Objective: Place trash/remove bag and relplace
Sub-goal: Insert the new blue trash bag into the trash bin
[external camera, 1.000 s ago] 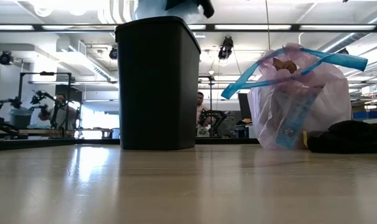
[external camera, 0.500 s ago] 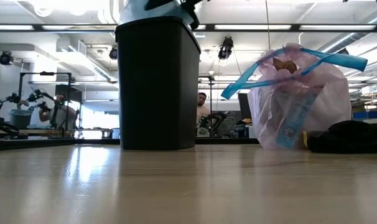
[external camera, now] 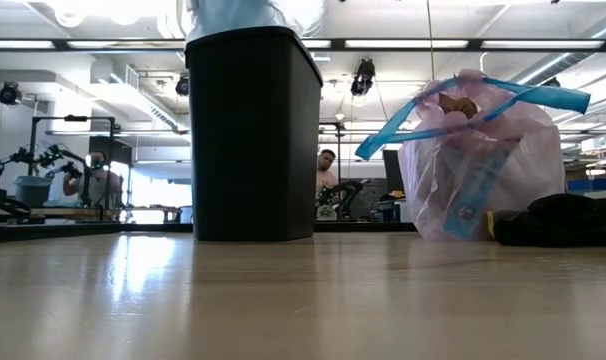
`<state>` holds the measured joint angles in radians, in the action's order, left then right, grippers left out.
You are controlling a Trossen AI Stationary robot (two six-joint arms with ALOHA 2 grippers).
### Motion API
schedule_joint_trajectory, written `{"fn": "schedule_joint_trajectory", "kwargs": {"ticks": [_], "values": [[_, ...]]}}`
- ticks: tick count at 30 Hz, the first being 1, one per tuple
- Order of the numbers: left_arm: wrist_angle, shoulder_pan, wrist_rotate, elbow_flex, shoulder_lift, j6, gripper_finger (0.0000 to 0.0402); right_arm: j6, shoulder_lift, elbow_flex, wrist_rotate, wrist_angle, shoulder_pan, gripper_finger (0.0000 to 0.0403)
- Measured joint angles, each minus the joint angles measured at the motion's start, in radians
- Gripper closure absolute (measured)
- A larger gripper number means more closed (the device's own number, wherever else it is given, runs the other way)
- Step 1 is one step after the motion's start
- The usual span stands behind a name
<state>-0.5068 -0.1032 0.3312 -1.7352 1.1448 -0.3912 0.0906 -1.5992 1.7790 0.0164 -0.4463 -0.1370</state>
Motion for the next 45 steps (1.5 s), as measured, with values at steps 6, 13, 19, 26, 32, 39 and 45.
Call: {"fn": "schedule_joint_trajectory", "kwargs": {"ticks": [6, 13, 19, 26, 32, 39, 45], "values": [[0.002, 0.0, 0.093, 0.01, -0.038, 0.08, 0.0397, -0.013, -0.051, -0.002, -0.095, 0.093, 0.006, 0.016], [-0.085, 0.0, 0.115, 0.01, -0.069, 0.099, 0.0397, -0.012, -0.181, -0.003, -0.056, 0.129, -0.003, 0.0283], [-0.139, 0.002, 0.106, 0.01, -0.077, 0.09, 0.0397, -0.101, -0.268, -0.003, 0.036, 0.138, -0.032, 0.0391], [-0.127, 0.001, 0.105, 0.039, -0.027, 0.122, 0.0397, -0.082, -0.202, -0.003, -0.082, 0.127, 0.009, 0.0357], [-0.025, 0.001, 0.105, 0.107, 0.04, 0.163, 0.0397, -0.046, -0.068, -0.002, -0.093, -0.022, 0.032, 0.0285], [0.129, 0.0, 0.105, 0.172, 0.132, 0.239, 0.0397, -0.047, 0.078, -0.003, -0.025, -0.106, 0.043, 0.0207], [0.199, 0.011, 0.112, 0.21, 0.222, 0.295, 0.0391, -0.042, 0.149, -0.002, 0.053, -0.095, 0.045, 0.017]]}}
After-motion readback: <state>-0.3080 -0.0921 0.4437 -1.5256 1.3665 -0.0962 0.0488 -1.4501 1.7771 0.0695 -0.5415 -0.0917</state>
